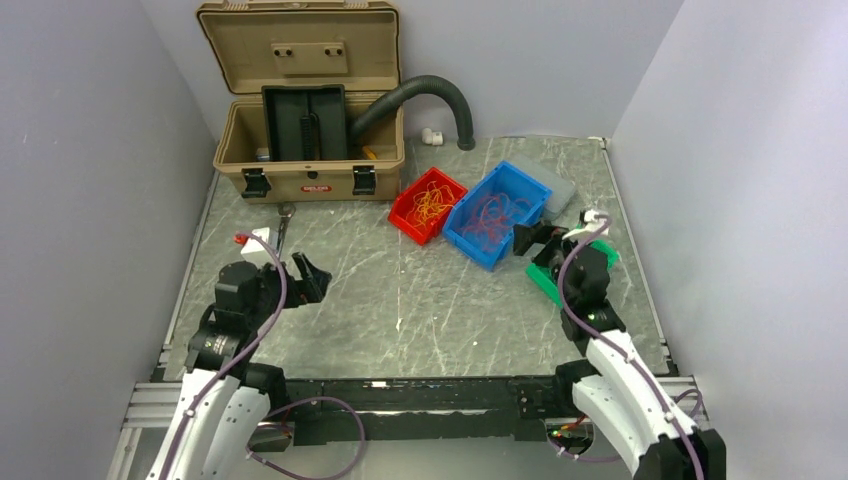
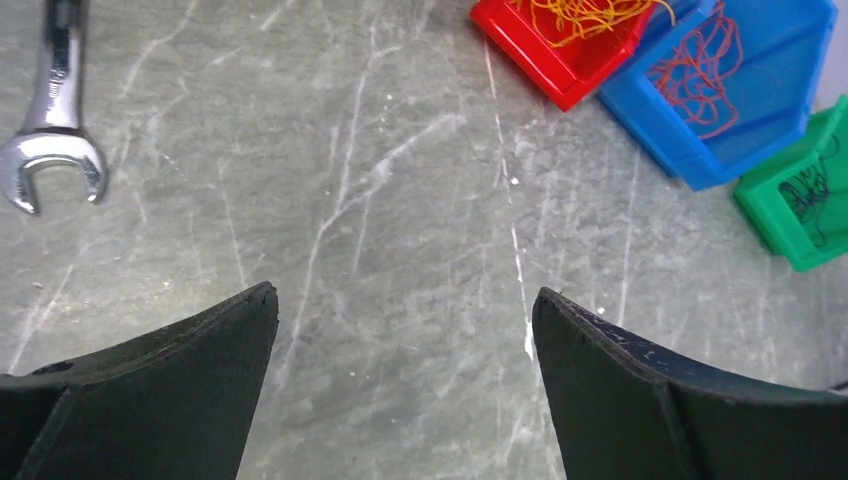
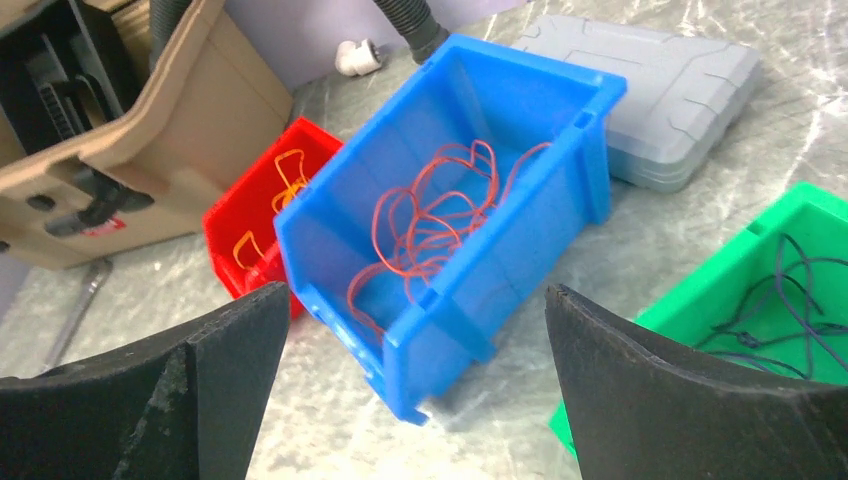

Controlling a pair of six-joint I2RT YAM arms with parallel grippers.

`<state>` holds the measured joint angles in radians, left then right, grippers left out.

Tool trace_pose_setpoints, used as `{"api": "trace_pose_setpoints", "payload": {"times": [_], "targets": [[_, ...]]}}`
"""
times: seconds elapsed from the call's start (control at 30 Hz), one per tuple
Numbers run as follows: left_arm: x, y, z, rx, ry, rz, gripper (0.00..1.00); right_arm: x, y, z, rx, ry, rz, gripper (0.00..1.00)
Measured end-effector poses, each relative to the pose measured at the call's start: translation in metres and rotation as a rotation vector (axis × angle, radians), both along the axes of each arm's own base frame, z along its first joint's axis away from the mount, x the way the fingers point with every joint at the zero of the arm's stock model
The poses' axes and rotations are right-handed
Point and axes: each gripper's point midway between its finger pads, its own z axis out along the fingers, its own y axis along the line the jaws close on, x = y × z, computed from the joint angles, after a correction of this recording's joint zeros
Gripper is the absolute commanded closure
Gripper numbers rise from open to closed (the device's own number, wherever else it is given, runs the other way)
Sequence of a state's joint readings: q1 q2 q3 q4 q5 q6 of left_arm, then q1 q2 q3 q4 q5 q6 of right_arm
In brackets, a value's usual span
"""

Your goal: Untangle the cables

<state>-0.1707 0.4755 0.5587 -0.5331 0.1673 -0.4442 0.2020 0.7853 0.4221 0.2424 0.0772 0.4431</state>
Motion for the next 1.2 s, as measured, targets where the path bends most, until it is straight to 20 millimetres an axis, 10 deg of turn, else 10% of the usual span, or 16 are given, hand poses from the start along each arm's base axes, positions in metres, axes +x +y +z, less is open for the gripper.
{"api": "trace_pose_setpoints", "payload": {"times": [0.53, 0.97, 1.2], "targets": [[0.023, 0.030, -0.049, 0.071, -0.116, 0.168, 0.00, -0.038, -0.027, -0.046, -0.155, -0.033, -0.058, 0.00], [0.070, 0.075, -0.061, 0.414, -0.332, 0.285, 0.01, 0.001, -0.059, -0.097, -0.376, 0.061, -0.194, 0.01], [0.103, 0.105, -0.102, 0.599, -0.239, 0.262, 0.10, 0.019, -0.090, -0.127, -0.447, 0.103, -0.246, 0.08]]}}
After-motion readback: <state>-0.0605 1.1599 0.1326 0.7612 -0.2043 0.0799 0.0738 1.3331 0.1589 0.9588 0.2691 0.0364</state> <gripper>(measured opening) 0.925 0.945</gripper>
